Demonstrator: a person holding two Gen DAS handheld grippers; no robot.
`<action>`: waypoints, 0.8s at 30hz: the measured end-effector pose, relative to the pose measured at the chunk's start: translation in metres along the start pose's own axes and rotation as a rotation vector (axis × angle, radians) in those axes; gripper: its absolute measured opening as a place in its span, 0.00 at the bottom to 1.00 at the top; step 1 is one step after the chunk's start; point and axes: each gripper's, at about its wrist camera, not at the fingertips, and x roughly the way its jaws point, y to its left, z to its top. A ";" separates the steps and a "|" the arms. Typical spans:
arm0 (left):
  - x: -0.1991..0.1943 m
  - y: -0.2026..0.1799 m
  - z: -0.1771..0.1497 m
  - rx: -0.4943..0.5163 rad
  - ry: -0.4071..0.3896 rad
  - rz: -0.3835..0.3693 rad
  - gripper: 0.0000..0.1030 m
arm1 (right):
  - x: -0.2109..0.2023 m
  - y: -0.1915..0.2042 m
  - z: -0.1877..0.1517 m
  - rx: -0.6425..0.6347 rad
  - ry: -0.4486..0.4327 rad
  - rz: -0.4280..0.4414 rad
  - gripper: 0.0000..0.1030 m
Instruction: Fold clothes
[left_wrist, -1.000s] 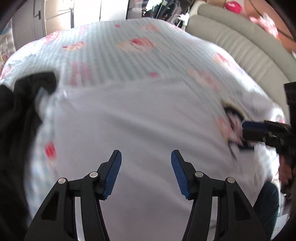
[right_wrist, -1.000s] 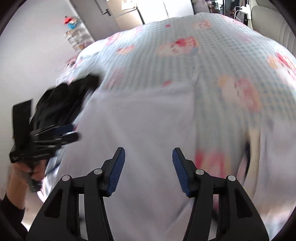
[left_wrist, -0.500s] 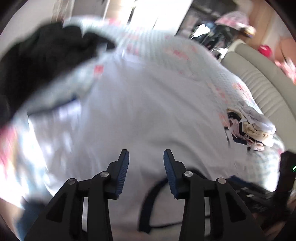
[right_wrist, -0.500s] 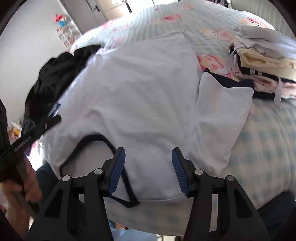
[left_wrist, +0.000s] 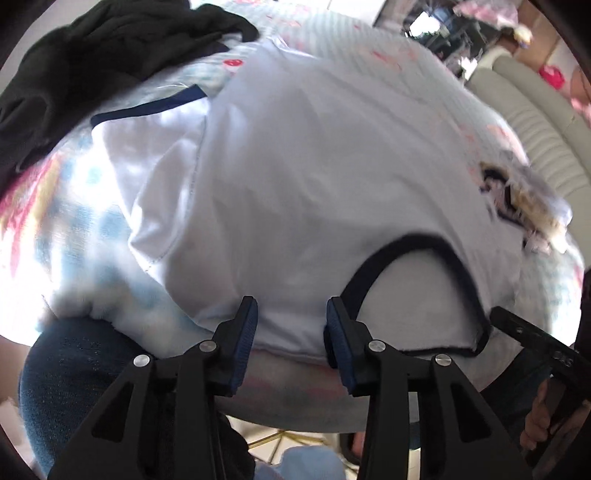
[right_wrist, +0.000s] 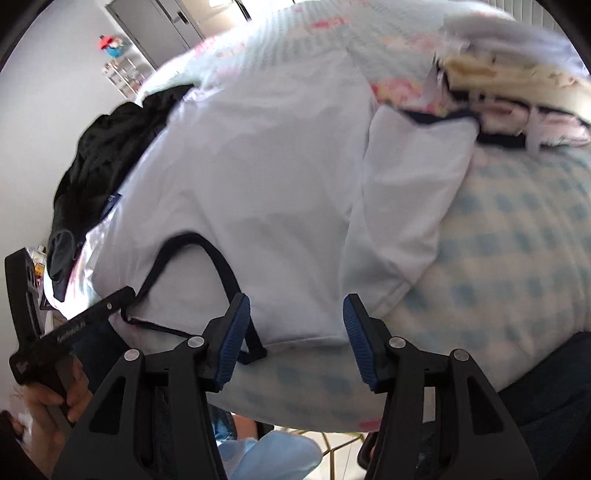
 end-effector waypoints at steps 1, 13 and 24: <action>0.000 -0.004 -0.001 0.025 0.009 0.016 0.40 | 0.000 0.000 -0.002 0.001 0.002 0.001 0.53; -0.025 0.022 -0.007 -0.054 -0.022 -0.177 0.42 | -0.003 -0.001 -0.020 0.046 0.010 0.041 0.53; 0.012 0.025 0.006 -0.135 0.100 -0.092 0.46 | 0.008 -0.001 -0.016 0.071 0.024 0.054 0.55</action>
